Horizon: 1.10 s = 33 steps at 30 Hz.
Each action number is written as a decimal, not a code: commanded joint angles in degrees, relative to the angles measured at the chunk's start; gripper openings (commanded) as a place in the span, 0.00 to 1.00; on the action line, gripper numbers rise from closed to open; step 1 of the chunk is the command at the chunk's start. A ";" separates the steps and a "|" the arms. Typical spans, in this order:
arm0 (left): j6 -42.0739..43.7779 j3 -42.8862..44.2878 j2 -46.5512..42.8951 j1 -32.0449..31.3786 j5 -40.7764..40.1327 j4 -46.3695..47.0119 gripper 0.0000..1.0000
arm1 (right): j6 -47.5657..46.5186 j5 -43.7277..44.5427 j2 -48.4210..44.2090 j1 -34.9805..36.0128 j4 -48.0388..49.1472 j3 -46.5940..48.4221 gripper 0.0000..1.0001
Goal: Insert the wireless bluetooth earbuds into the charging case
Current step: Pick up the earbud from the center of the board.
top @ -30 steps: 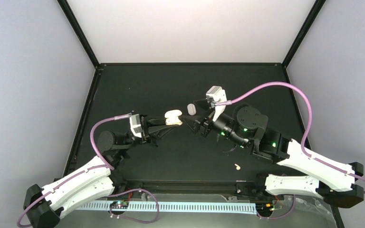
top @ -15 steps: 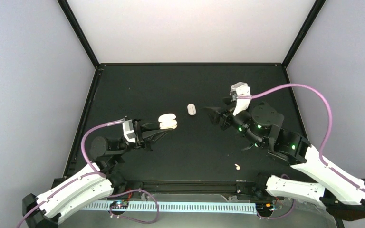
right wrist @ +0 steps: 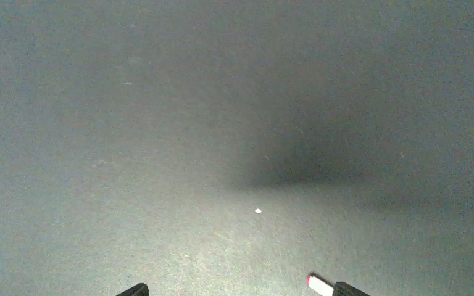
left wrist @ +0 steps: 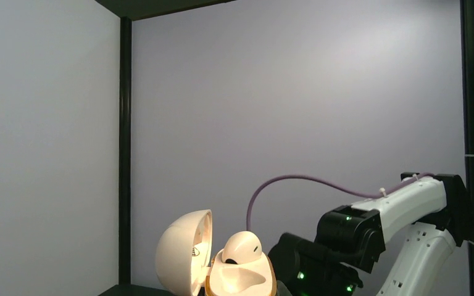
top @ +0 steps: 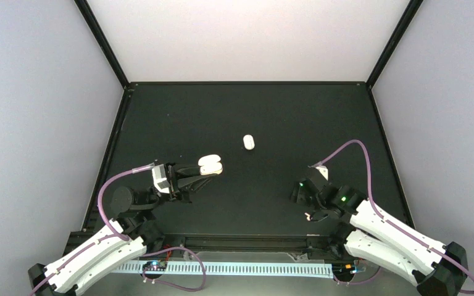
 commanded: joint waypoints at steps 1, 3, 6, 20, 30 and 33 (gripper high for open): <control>0.13 -0.87 -2.30 -0.36 -0.72 -0.39 0.02 | 14.38 -0.77 -2.09 -0.76 -2.16 -3.44 0.77; -0.20 -1.23 -2.97 -0.41 -0.89 -0.44 0.01 | 16.56 -1.39 -2.57 -1.98 -1.22 -5.76 0.77; -0.70 -1.63 -3.78 -0.37 -0.63 -0.18 0.02 | 19.53 -3.69 -3.52 -4.42 1.18 -9.50 0.75; -2.47 -2.10 -2.77 -0.37 0.90 2.29 0.01 | 26.13 -3.98 -9.35 -5.22 -2.92 -14.32 0.59; -2.39 -2.10 -3.26 -0.36 0.97 1.57 0.02 | 24.07 -6.32 -9.20 -5.23 -6.54 -14.80 0.50; -2.43 -2.10 -3.27 -0.36 0.98 1.56 0.01 | 23.48 -6.35 -8.20 -5.26 -6.00 -14.84 0.44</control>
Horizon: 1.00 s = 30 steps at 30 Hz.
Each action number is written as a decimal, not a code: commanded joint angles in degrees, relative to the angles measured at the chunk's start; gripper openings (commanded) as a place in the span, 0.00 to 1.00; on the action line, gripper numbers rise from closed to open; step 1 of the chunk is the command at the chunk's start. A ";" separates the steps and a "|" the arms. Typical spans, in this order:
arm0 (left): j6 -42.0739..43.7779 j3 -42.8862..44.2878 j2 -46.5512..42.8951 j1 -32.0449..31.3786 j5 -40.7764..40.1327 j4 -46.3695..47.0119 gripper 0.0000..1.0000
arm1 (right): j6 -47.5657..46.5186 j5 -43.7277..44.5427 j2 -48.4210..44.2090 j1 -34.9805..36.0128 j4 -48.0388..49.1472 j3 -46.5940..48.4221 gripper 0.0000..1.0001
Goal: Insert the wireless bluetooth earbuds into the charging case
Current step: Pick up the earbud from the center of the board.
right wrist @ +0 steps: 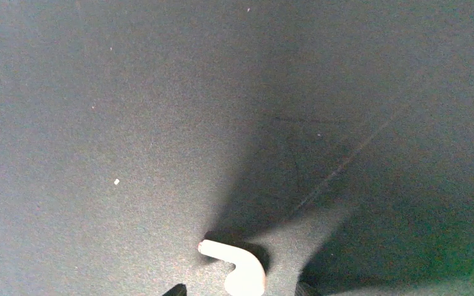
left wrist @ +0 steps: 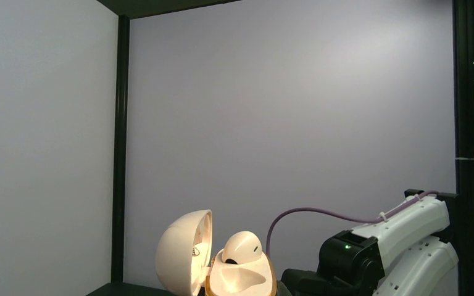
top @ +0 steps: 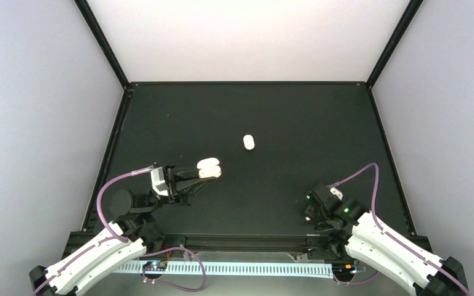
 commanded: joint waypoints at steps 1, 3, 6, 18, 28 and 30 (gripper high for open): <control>-0.64 0.37 -0.28 -0.37 0.68 1.34 0.02 | -0.50 -0.68 1.08 -0.42 -0.65 -0.45 0.43; -0.64 0.38 -0.20 -0.36 0.76 1.44 0.01 | -0.72 -0.59 1.98 -0.38 -0.20 -0.58 0.42; -0.60 0.37 -0.23 -0.36 0.77 1.41 0.01 | -0.85 0.00 2.63 -0.41 0.32 -0.60 0.40; -0.53 0.42 0.04 -0.37 0.66 1.30 0.02 | -1.53 2.33 4.53 -0.37 1.46 0.20 0.32; -0.64 0.46 0.44 -0.36 0.63 1.40 0.01 | -2.56 2.60 6.73 -0.37 4.05 0.86 0.25; -0.63 0.42 0.50 -0.37 0.71 1.30 0.02 | -2.69 2.42 6.99 -0.38 4.20 0.94 0.23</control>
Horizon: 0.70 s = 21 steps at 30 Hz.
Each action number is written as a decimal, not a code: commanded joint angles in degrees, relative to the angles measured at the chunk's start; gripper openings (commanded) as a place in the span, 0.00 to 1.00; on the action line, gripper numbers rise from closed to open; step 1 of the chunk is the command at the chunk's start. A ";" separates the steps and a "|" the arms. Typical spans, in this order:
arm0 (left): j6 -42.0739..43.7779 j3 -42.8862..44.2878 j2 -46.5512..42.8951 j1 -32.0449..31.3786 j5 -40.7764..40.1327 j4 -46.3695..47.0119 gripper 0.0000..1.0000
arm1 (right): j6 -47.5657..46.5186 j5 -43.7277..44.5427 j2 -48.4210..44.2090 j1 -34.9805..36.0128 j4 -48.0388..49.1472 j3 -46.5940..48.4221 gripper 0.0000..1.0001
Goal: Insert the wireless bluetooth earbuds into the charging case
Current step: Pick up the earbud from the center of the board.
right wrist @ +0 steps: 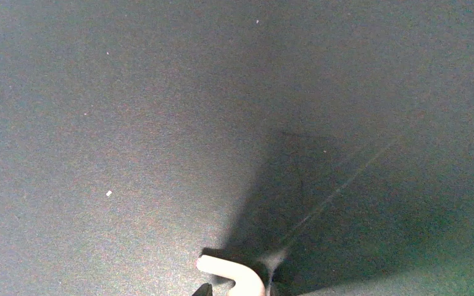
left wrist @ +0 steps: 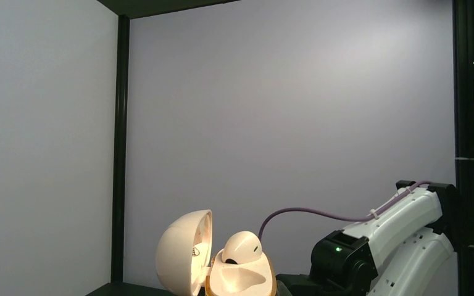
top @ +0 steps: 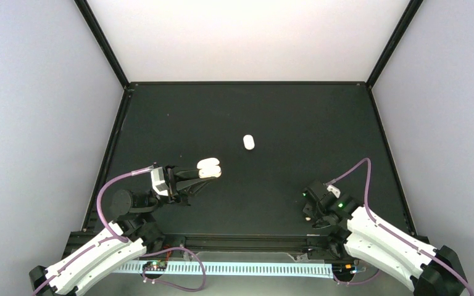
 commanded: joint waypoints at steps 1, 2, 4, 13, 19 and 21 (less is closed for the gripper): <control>-0.64 0.46 0.48 -0.36 0.76 1.32 0.02 | -0.53 1.17 0.88 -0.37 2.21 0.07 0.22; -0.64 0.46 0.48 -0.38 0.77 1.29 0.01 | -0.66 1.12 0.88 -0.36 2.36 -0.01 0.21; -0.64 0.46 0.48 -0.38 0.77 1.18 0.02 | -1.10 0.86 0.86 -0.36 2.73 0.07 0.19; -0.55 0.59 0.49 -0.38 0.94 1.08 0.02 | -6.83 0.50 2.23 -0.31 4.01 3.56 0.11; -0.14 1.05 0.23 -0.43 0.83 0.68 0.02 | -21.86 -0.75 5.71 -0.28 12.47 9.92 0.09; -0.03 1.28 -0.01 -0.36 0.70 0.29 0.02 | -29.33 -2.34 9.07 -0.28 16.68 12.83 0.09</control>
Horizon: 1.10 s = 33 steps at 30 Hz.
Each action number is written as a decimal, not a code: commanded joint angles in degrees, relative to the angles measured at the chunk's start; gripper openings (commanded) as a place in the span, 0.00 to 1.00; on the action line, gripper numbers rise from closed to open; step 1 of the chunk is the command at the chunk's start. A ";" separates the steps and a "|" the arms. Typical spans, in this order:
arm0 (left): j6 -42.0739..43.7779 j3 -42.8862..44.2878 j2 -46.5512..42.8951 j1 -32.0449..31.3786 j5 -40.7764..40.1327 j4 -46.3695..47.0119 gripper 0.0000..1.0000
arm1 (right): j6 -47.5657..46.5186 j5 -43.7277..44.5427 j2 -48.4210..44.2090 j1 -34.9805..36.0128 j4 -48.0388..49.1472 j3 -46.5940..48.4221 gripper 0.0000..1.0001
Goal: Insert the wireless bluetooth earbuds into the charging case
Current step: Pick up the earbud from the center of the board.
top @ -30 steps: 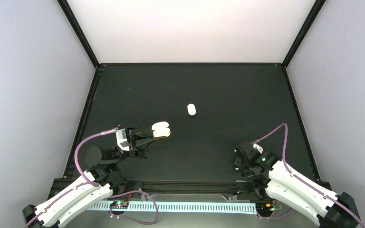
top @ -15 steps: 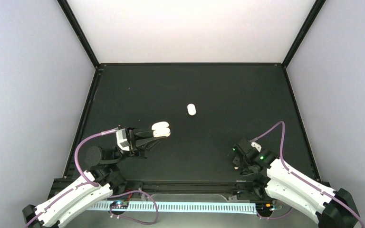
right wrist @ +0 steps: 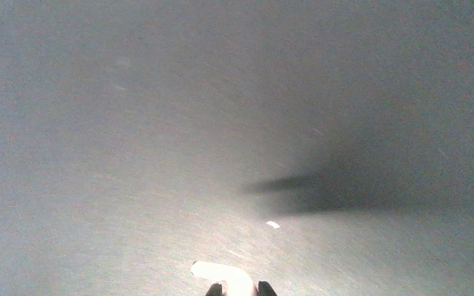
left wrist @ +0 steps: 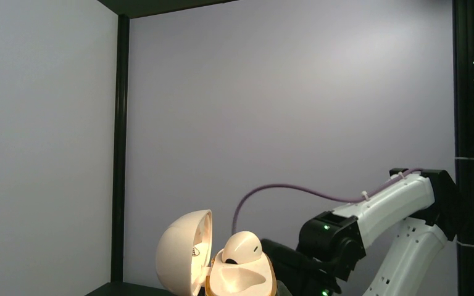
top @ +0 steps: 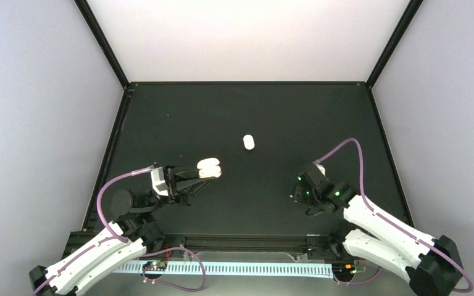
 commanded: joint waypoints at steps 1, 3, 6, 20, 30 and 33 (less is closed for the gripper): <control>0.12 1.44 -0.28 -0.36 0.69 -0.12 0.02 | -19.03 -3.30 6.63 -0.28 11.62 7.21 0.10; 0.61 2.08 -0.75 -0.37 0.58 -1.46 0.02 | -27.04 -6.95 13.43 -0.08 13.70 12.01 0.10; 1.75 3.05 -2.25 -0.41 0.51 -3.67 0.01 | -38.16 -9.73 24.44 1.64 13.61 20.57 0.11; 8.87 4.53 -13.84 -0.36 -1.78 -18.42 0.02 | -54.95 -6.95 43.10 10.53 7.69 32.62 0.11; 9.42 3.81 -12.93 -0.36 -2.10 -19.02 0.02 | -52.04 12.34 36.72 16.59 9.10 30.52 0.11; 9.78 3.80 -12.10 -0.36 -2.66 -18.64 0.02 | -52.38 18.20 29.44 19.08 6.13 31.76 0.11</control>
